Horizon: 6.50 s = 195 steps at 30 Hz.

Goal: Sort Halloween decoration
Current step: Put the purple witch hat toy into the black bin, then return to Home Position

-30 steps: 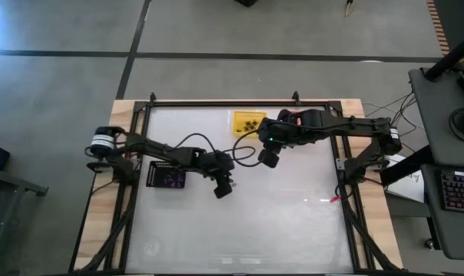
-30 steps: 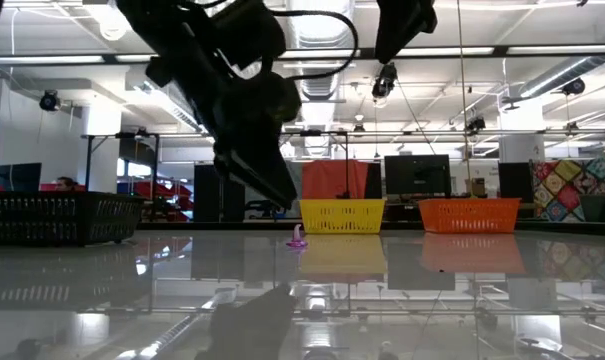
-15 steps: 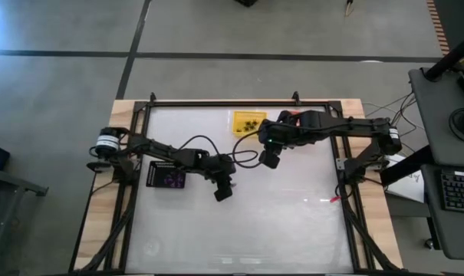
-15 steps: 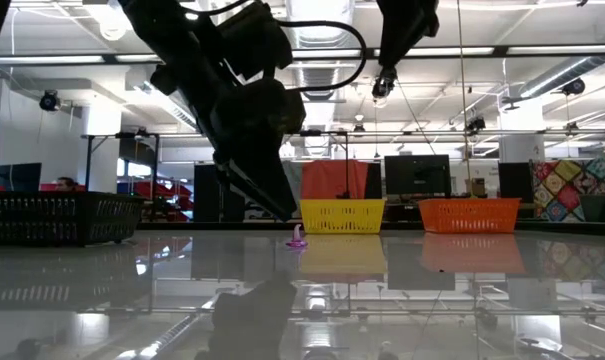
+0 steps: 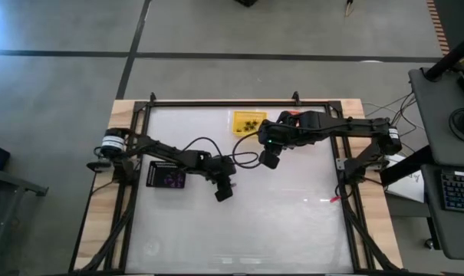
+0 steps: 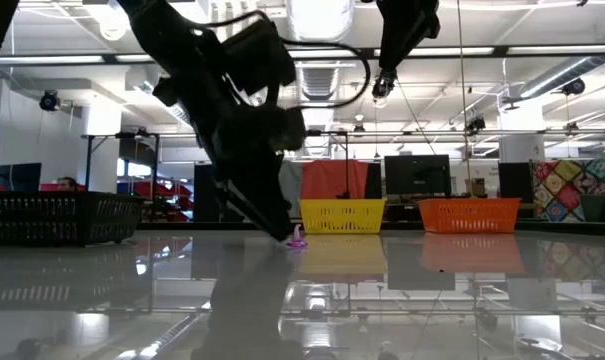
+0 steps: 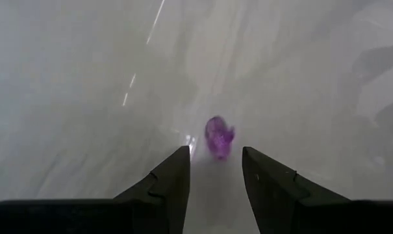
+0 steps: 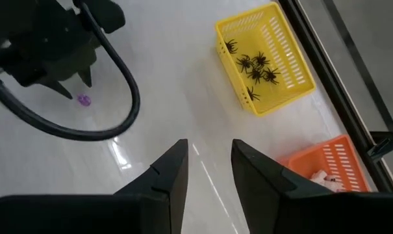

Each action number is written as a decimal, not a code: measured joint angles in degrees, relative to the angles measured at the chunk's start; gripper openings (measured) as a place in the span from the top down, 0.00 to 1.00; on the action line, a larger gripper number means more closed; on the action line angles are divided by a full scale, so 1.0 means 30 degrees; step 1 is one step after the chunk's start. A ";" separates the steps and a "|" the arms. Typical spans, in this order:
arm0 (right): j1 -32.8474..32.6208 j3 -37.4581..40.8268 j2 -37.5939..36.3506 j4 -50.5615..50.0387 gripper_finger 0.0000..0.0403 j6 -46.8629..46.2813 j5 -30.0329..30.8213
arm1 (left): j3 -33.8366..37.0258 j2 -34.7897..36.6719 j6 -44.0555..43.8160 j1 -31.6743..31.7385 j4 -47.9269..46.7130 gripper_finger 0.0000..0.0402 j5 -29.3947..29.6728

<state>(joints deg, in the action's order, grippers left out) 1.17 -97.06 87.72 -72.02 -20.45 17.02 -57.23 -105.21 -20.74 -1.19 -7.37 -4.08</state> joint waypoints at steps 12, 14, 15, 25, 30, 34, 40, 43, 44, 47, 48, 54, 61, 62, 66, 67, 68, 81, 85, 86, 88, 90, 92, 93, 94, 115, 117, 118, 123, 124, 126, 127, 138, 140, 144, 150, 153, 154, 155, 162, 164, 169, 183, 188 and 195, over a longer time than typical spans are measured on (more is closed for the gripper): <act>0.0000 0.0007 0.0000 0.0026 0.74 -0.0035 -0.0003 | -0.0029 -0.0477 -0.0195 0.0000 0.1170 0.69 0.0000; 0.0000 0.0007 0.0000 0.0026 0.74 -0.0020 -0.0002 | -0.0017 -0.0569 -0.0190 0.0000 0.1163 0.69 0.0000; 0.0000 0.0007 0.0000 0.0026 0.73 -0.0015 -0.0005 | -0.0015 -0.0626 -0.0192 0.0000 0.1225 0.69 0.0000; 0.0000 0.0044 0.0000 0.0048 0.75 0.0003 -0.0003 | -0.0051 -0.1210 -0.0173 0.0060 0.1666 0.79 0.0192; -0.0004 0.0063 0.0000 0.0048 0.76 0.0007 -0.0007 | -0.0055 -0.1154 -0.0065 0.0061 0.1850 0.96 0.0136; 0.0000 0.0158 0.0000 0.0045 0.75 0.0015 -0.0003 | -0.0051 -0.0968 0.0176 0.0058 0.1513 0.98 -0.0448; 0.0000 0.0284 0.0000 0.0004 0.75 -0.0168 0.0000 | -0.0028 0.0397 0.1087 0.0058 -0.2717 0.99 -0.0772; -0.0005 0.0284 0.0000 0.0006 0.76 -0.0204 -0.0003 | 0.0015 0.1896 0.1760 0.0044 -0.5859 1.00 0.0103; 0.0000 0.0284 0.0000 0.0011 0.76 -0.0204 0.0000 | 0.0015 0.2551 0.1880 0.0044 -0.6730 1.00 0.0456; 0.0000 0.0284 0.0000 0.0040 0.77 -0.0204 0.0000 | 0.0094 0.4562 0.1944 0.0046 -0.8944 1.00 0.1122; 0.0000 0.0284 0.0000 0.0074 0.77 -0.0204 0.0000 | 0.0150 0.5228 0.1877 0.0058 -0.9503 1.00 0.1129; 0.0000 0.0284 0.0000 0.0213 0.76 -0.0185 0.0059 | 0.0153 0.9135 0.0916 0.0051 -1.2168 1.00 0.1349; 0.0117 0.0284 0.0000 0.0237 0.77 -0.0036 0.0357 | 0.1085 1.2577 -0.0977 0.0044 -1.4600 1.00 0.1829; 0.0166 0.0284 0.0000 0.0244 0.77 -0.0023 0.0357 | 0.1493 1.3052 -0.1271 0.0044 -1.4563 1.00 0.1829; 0.0374 0.0284 0.0000 0.0226 0.76 0.0029 0.0361 | 0.3966 1.4841 -0.2719 0.0044 -1.4460 1.00 0.1821; 0.0433 0.0284 0.0000 0.0223 0.76 0.0027 0.0362 | 0.4669 1.5236 -0.3069 0.0044 -1.4256 1.00 0.1821; 0.0496 0.0286 0.0000 0.0230 0.76 0.0029 0.0364 | 0.5302 1.5659 -0.3354 0.0044 -1.3911 1.00 0.1818; 0.1412 0.0285 0.0000 0.0317 0.76 -0.0021 0.0357 | 0.9670 1.8657 -0.5645 0.0058 -1.2496 0.95 0.2102; 0.1636 0.0287 0.0000 0.0406 0.75 -0.0185 0.0357 | 0.9705 1.8869 -0.5827 0.0058 -1.2490 0.86 0.2129; 0.1695 0.0288 0.0000 0.0434 0.75 -0.0197 0.0357 | 0.9632 1.8876 -0.5813 0.0058 -1.2476 0.84 0.2135; 0.1724 0.0291 0.0000 0.0597 0.75 -0.0156 0.0359 | 0.9495 1.8869 -0.5783 0.0058 -1.2467 0.80 0.2202; 0.1754 0.0291 0.0000 0.0856 0.75 0.0338 0.0364 | 0.9267 1.8847 -0.5760 0.0058 -1.2464 0.76 0.2717; 0.1749 0.0291 0.0000 0.0783 0.75 0.0768 0.0364 | 0.8985 1.8847 -0.5832 0.0058 -1.2533 0.74 0.3168; 0.1749 0.0291 0.0000 0.0691 0.76 0.0977 0.0364 | 0.8784 1.8850 -0.5845 0.0058 -1.2621 0.73 0.3198; 0.1749 0.0291 0.0000 0.0660 0.76 0.1411 0.0364 | 0.8539 1.8847 -0.5849 0.0058 -1.2716 0.72 0.3198; 0.1749 0.1371 -0.6187 0.0631 0.80 0.2711 0.0357 | 0.2535 2.1414 -0.3575 0.0044 -1.4040 0.73 0.8884; 0.1749 0.2359 -0.8137 0.1688 0.80 0.2827 0.0364 | 0.2648 2.2357 -0.3411 0.0052 -1.3945 0.73 0.9198; 0.1749 0.2918 -0.9197 0.2297 0.80 0.2840 0.0364 | 0.2762 2.2809 -0.3292 0.0058 -1.3888 0.73 0.9224; 0.1737 0.6194 -1.4455 0.5468 0.79 0.2273 0.0111 | 0.2942 2.4952 -0.2191 0.0051 -1.2736 0.73 0.9194; 0.1737 0.6951 -1.5476 0.6025 0.80 0.2209 -0.0150 | 0.2967 2.5333 -0.1713 0.0053 -1.2286 0.73 0.9189; 0.1734 0.8555 -1.7593 0.7270 0.80 0.2061 -0.0781 | 0.2987 2.6037 -0.0649 0.0058 -1.1006 0.73 0.9193; 0.1734 0.9388 -1.8658 0.7984 0.81 0.1893 -0.1004 | 0.2988 2.6326 -0.0081 0.0058 -1.0412 0.73 0.9194; 0.1734 1.7832 -2.8310 1.4614 0.81 0.2655 -0.3218 | 0.3175 2.8230 0.2229 0.0051 -0.8642 0.73 0.8730; 0.1734 1.9043 -2.9137 1.5588 0.81 0.2826 -0.3155 | 0.3321 2.8390 0.2253 0.0051 -0.8165 0.73 0.8539; 0.1734 2.0437 -2.8612 1.5925 0.81 0.3589 -0.3389 | 0.3715 2.8644 0.2070 0.0051 -0.7719 0.73 0.8531; 0.1734 2.2729 -2.8011 1.7067 0.82 0.4278 -0.2653 | 0.4632 2.8915 0.1475 0.0037 -0.7317 0.73 0.8524; 0.1734 2.3787 -2.8452 1.7852 0.81 0.4201 -0.2674 | 0.5033 2.8986 0.0915 0.0044 -0.7306 0.73 0.8514; 0.1734 2.4160 -2.8640 1.7978 0.81 0.4131 -0.2659 | 0.5142 2.9011 0.0759 0.0044 -0.7284 0.73 0.8513; 0.1734 2.4449 -2.8840 1.8105 0.80 0.4028 -0.2610 | 0.5240 2.9018 0.0658 0.0044 -0.7281 0.73 0.8512; 0.1736 2.6642 -2.9189 1.9292 0.79 0.3299 -0.2645 | 0.5676 2.9032 0.0776 0.0036 -0.5882 0.73 0.8508; 0.1734 2.7154 -2.9237 1.9504 0.80 0.3025 -0.2667 | 0.5668 2.9058 0.1068 0.0036 -0.5660 0.73 0.8502; 0.1734 2.8542 -2.9238 2.0447 0.81 0.3013 -0.2637 | 0.5668 2.9142 0.1284 0.0036 -0.5520 0.73 0.8502; 0.1741 3.1448 -2.9245 2.2883 0.80 0.2671 -0.2894 | 0.5748 2.9156 0.1102 0.0036 -0.5547 0.73 0.8502; 0.1734 3.1702 -2.9207 2.3483 0.82 0.3698 -0.4075 | 0.5748 2.9156 0.1109 0.0036 -0.5582 0.73 0.8502; 0.1741 3.1714 -2.8755 2.3423 0.81 0.5120 -0.4195 | 0.5748 2.9120 0.1168 0.0036 -0.5613 0.73 0.8502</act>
<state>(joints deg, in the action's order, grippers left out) 6.39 -1.91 1.46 -1.75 -5.09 4.43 -39.99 -17.85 -17.23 -1.08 -24.21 21.43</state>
